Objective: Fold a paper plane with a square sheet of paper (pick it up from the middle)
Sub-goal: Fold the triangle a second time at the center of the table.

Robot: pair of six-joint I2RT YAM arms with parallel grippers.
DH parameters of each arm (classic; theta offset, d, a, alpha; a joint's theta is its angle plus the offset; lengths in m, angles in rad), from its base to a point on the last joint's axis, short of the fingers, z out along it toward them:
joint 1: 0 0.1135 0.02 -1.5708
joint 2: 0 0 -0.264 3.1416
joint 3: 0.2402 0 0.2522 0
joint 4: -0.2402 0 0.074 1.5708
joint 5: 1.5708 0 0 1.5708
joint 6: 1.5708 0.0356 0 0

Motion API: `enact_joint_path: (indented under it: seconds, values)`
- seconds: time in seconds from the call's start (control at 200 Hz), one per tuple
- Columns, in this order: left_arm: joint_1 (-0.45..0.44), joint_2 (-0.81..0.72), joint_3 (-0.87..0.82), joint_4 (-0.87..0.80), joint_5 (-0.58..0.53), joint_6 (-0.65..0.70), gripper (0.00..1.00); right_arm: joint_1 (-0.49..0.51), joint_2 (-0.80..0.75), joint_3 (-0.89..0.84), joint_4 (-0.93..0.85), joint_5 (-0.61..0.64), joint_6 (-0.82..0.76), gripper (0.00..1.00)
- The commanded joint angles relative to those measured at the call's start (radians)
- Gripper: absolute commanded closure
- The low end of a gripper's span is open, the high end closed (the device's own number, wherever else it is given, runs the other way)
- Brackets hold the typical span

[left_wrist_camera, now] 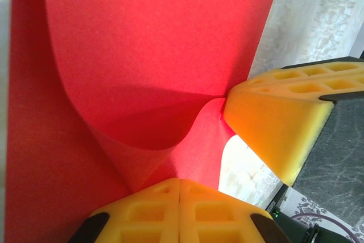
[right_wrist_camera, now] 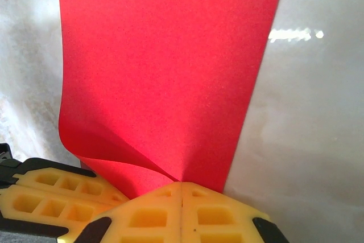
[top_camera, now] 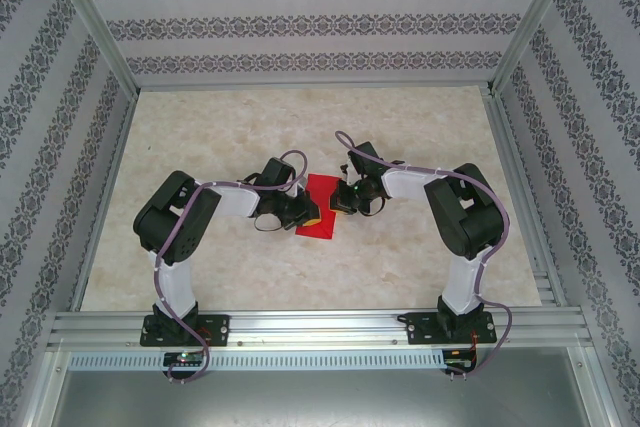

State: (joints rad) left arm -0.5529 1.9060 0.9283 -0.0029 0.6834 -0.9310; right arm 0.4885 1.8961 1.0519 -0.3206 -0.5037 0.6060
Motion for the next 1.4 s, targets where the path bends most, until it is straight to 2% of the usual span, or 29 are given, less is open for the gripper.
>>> enact_joint_path:
  seconds: [0.0, 0.195, 0.365, 0.48, 0.894, 1.394]
  values:
    - [-0.013, 0.011, 0.015, -0.065, -0.039, 0.030, 0.92, -0.006, 0.026, 0.020, 0.007, -0.001, -0.016, 0.95]
    - [-0.013, 0.012, 0.018, -0.095, -0.057, 0.037, 0.92, -0.007, 0.002, 0.032, -0.020, 0.017, -0.014, 0.92]
    - [-0.013, 0.014, 0.020, -0.132, -0.076, 0.043, 0.92, -0.013, -0.089, 0.028, -0.054, 0.086, 0.003, 0.80]
    - [-0.014, 0.012, 0.019, -0.137, -0.082, 0.042, 0.93, -0.014, -0.150, 0.003, -0.068, 0.116, 0.000, 0.77]
    - [-0.013, 0.008, 0.009, -0.152, -0.113, 0.036, 0.93, 0.116, -0.199, -0.094, -0.040, 0.047, 0.050, 0.91]
    - [-0.013, 0.008, 0.006, -0.150, -0.119, 0.024, 0.94, 0.156, -0.121, -0.091, -0.048, 0.039, 0.057, 0.94]
